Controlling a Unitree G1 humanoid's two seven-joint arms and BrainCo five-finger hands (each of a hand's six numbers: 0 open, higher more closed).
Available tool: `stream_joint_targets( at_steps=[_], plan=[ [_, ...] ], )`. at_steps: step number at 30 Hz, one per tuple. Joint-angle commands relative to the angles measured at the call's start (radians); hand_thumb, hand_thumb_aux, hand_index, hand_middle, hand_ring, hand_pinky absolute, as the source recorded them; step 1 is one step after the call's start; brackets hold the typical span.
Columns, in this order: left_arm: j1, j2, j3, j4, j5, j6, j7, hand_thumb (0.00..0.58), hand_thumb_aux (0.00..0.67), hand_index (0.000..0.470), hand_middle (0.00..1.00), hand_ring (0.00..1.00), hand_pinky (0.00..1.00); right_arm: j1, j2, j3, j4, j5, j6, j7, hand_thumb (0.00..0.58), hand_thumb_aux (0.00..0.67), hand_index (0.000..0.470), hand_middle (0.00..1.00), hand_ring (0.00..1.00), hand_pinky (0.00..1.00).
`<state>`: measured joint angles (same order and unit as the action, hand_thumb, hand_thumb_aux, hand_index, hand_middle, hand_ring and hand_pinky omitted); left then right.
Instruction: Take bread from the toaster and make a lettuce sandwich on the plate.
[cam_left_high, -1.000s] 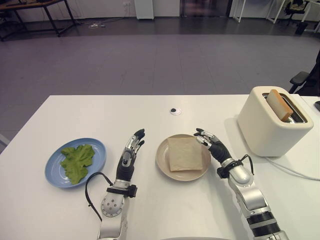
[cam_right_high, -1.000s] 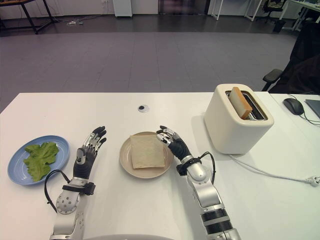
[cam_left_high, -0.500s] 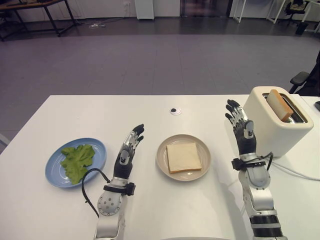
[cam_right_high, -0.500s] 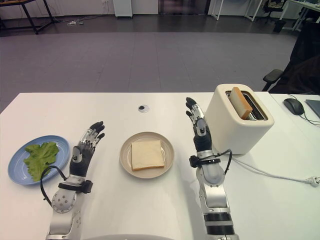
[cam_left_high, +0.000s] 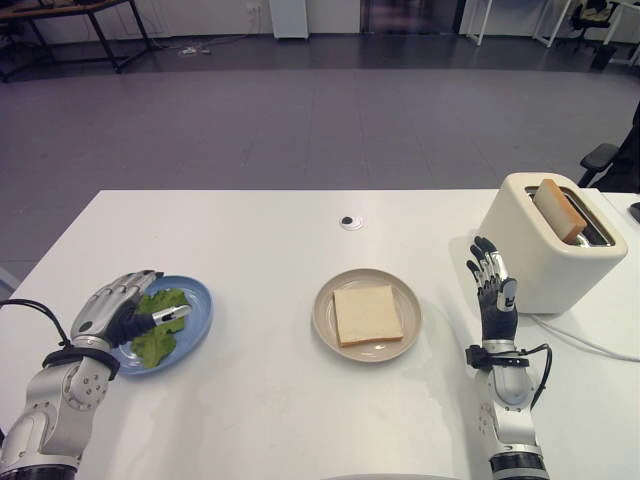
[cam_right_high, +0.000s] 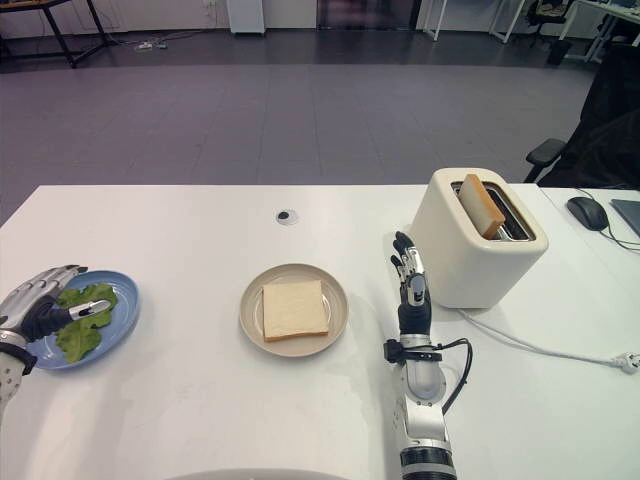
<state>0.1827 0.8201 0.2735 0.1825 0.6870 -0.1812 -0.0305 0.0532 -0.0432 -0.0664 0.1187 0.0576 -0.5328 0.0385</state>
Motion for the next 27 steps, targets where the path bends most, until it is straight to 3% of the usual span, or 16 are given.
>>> stream_joint_targets(
  at_steps=[1,3,5,7,8,11,13,21,27],
  plan=[
    [-0.024,0.068,-0.071,0.075,0.097,0.057,0.033,0.0,0.0,0.0,0.0,0.0,0.0,-0.009,0.004,-0.002,0.012,-0.005,0.0,-0.002,0.0,0.0,0.0,0.0,0.0,0.0],
    [-0.039,0.08,-0.106,0.115,0.121,0.073,0.048,0.031,0.018,0.013,0.0,0.0,0.0,-0.011,0.006,-0.001,0.016,-0.006,-0.001,-0.001,0.0,0.0,0.0,0.0,0.0,0.0],
    [-0.045,0.082,-0.135,0.135,0.128,0.082,0.051,0.275,0.184,0.129,0.0,0.0,0.0,-0.014,0.006,0.0,0.019,-0.006,-0.002,0.0,0.0,0.0,0.0,0.0,0.0,0.0],
    [-0.054,0.083,-0.163,0.151,0.136,0.09,0.061,0.436,0.336,0.236,0.0,0.0,0.0,-0.015,0.005,0.0,0.02,-0.005,-0.002,0.001,0.0,0.0,0.0,0.0,0.0,0.0],
    [-0.059,0.082,-0.18,0.162,0.139,0.09,0.065,0.456,0.36,0.253,0.0,0.0,0.0,-0.015,0.005,-0.001,0.021,-0.005,-0.003,0.001,0.0,0.0,0.0,0.0,0.0,0.0],
    [-0.063,0.076,-0.224,0.187,0.138,0.095,0.069,0.564,0.557,0.391,0.0,0.0,0.0,-0.014,0.004,-0.001,0.021,-0.003,-0.005,0.003,0.0,0.0,0.0,0.0,0.0,0.0],
    [-0.067,0.078,-0.243,0.202,0.133,0.096,0.072,0.58,0.67,0.47,0.0,0.0,0.0,-0.012,0.004,-0.001,0.018,-0.003,-0.006,0.003,0.0,0.0,0.0,0.0,0.0,0.0],
    [-0.067,0.097,-0.265,0.189,0.106,0.096,0.089,0.58,0.67,0.47,0.0,0.0,0.0,-0.012,0.004,-0.001,0.017,-0.004,-0.007,0.002,0.0,0.0,0.0,0.0,0.0,0.0],
    [-0.062,0.124,-0.215,0.046,0.083,0.1,0.096,0.58,0.67,0.47,0.0,0.0,0.0,-0.017,0.004,-0.001,0.024,-0.004,-0.008,0.002,0.0,0.0,0.0,0.0,0.0,0.0]
  ],
)
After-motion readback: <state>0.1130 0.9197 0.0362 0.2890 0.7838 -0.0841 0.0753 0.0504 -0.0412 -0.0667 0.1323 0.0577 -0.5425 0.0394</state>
